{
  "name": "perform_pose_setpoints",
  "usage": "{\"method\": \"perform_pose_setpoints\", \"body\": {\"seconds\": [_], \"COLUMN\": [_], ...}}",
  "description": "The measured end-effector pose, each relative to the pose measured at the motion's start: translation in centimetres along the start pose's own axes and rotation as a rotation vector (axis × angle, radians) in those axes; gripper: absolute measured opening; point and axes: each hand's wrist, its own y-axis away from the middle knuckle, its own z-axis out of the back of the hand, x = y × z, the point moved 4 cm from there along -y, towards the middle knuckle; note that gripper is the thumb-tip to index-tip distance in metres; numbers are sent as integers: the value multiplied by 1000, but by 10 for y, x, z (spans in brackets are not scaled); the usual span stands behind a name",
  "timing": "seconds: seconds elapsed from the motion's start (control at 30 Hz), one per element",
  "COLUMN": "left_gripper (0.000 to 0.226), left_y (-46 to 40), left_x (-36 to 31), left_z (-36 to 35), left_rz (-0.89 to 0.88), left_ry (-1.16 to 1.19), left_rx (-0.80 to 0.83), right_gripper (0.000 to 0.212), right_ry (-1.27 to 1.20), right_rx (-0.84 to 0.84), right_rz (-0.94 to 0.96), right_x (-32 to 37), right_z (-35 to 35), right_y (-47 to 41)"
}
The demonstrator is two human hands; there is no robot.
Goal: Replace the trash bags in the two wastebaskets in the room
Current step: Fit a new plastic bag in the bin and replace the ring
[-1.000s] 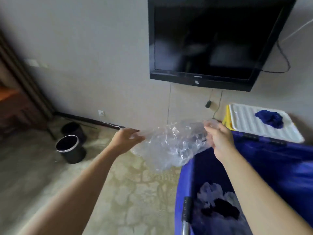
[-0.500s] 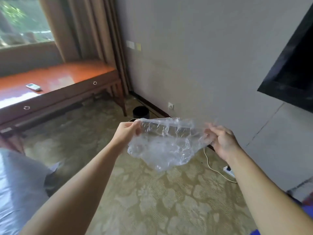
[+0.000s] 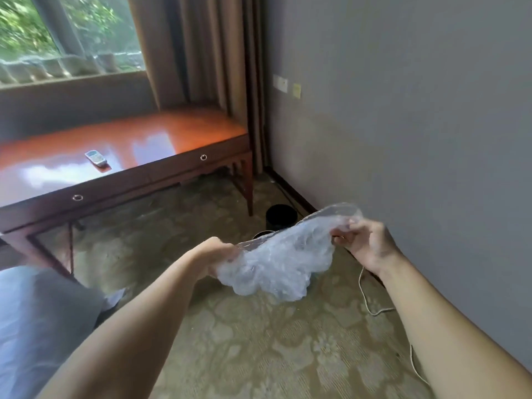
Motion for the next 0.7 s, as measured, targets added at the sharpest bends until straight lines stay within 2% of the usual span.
{"method": "perform_pose_setpoints", "body": {"seconds": [0.07,0.1,0.17,0.2,0.23,0.27,0.33,0.37,0.4,0.43,0.5,0.53,0.57,0.63,0.7], "left_gripper": [26,32,41,36,28,30,61,80,88,83,42,18,5,17,25], "left_y": [-34,-51,-95,-117,-141,-164,-201,-216,-231,-244,-271,-286,-301,-334,-359], "left_x": [-6,-11,-21,-28,-36,-45,-65,-75,-85,-94,-112,-122,-129,-143,-160], "left_z": [9,13,20,22,24,26,26,24,21,18,16,18,21,28,40], "left_rz": [19,14,-11,-20,-22,-14,0,-18,-38,-53,-116,-174,-219,-248,-296], "left_ry": [92,117,152,181,211,221,124,72,73,110,156,138,152,225,280], "left_rx": [47,79,148,179,195,206,264,327,418,503,575,518,439,232,35], "right_gripper": [14,22,54,61,58,51,49,51,51,49,43,39,36,34,38], "right_ry": [-130,-189,-249,-212,-147,-98,-100,-144,-193,-214,-205,-198,-198,-168,17], "right_rx": [64,68,9,-27,-42,-34,54,104,147,173,158,118,57,-74,-176], "right_rz": [7,0,-34,-27,3,32,27,13,12,16,23,26,30,14,-29], "right_x": [12,16,21,23,24,26,25,25,28,31,35,36,36,34,29], "right_z": [-19,-28,-38,-43,-48,-54,-64,-67,-72,-75,-75,-74,-71,-56,-40], "right_y": [-33,-51,-93,-115,-138,-159,-198,-214,-228,-241,-269,-283,-298,-329,-359]}}
